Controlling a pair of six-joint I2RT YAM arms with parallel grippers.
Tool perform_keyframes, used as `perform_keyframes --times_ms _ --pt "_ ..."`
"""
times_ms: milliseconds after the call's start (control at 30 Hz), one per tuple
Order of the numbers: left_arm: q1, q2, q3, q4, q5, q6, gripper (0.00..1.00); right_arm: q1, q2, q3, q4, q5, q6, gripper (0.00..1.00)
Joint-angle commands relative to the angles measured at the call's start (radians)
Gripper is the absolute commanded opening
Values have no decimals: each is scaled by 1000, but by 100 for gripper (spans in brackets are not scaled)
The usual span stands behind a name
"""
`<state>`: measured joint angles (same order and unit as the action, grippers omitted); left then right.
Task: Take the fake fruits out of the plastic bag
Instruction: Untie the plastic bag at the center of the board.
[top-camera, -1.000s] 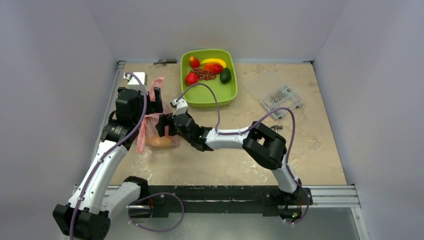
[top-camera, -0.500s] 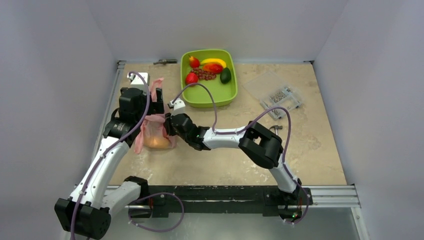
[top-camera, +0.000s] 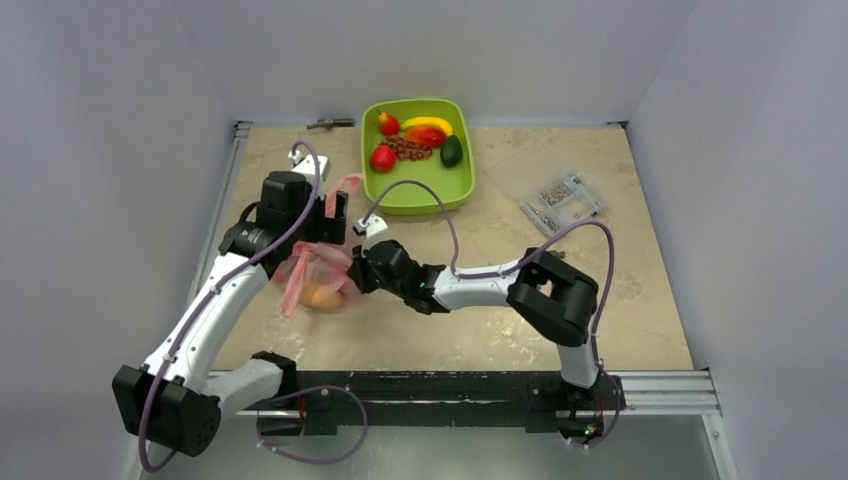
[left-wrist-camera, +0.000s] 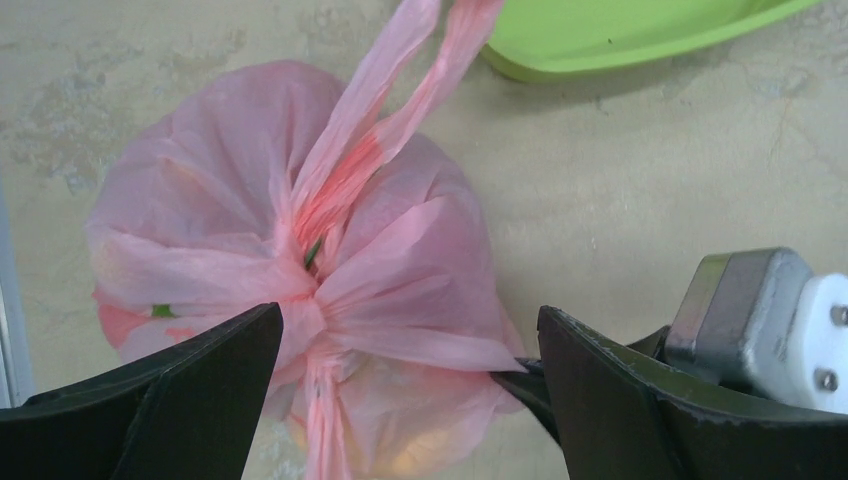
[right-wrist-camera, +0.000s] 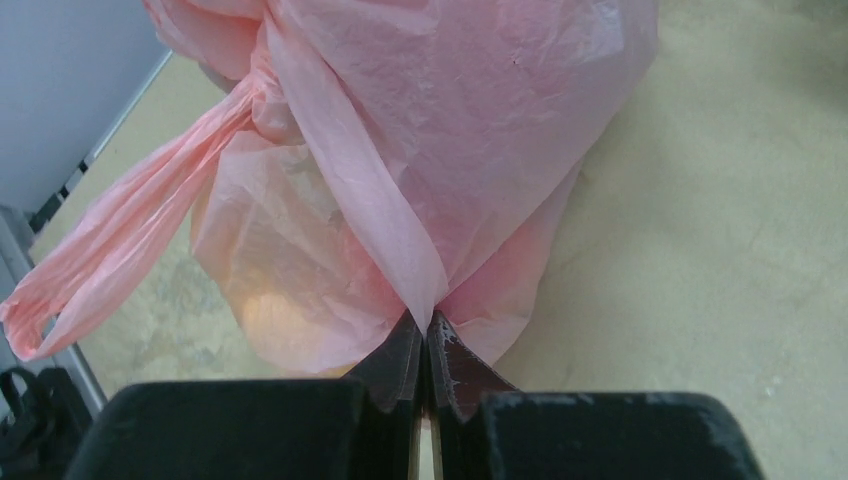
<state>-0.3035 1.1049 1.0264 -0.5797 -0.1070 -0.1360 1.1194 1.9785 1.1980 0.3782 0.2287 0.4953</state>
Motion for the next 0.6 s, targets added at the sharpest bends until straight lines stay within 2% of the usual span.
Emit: perform_keyframes --times_ms 0,100,233,367,567 --pt "6 -126 -36 -90 39 23 100 8 -92 -108 23 -87 -5 0" --pt "6 -234 -181 -15 12 26 100 9 -122 -161 34 -104 7 0" --pt "4 -250 -178 3 7 33 98 8 -144 -193 52 -153 20 0" --pt "4 -157 -148 -19 35 44 83 9 -162 -205 57 -181 30 0" --pt "5 -49 -118 -14 15 49 70 10 -181 -228 89 -201 41 0"
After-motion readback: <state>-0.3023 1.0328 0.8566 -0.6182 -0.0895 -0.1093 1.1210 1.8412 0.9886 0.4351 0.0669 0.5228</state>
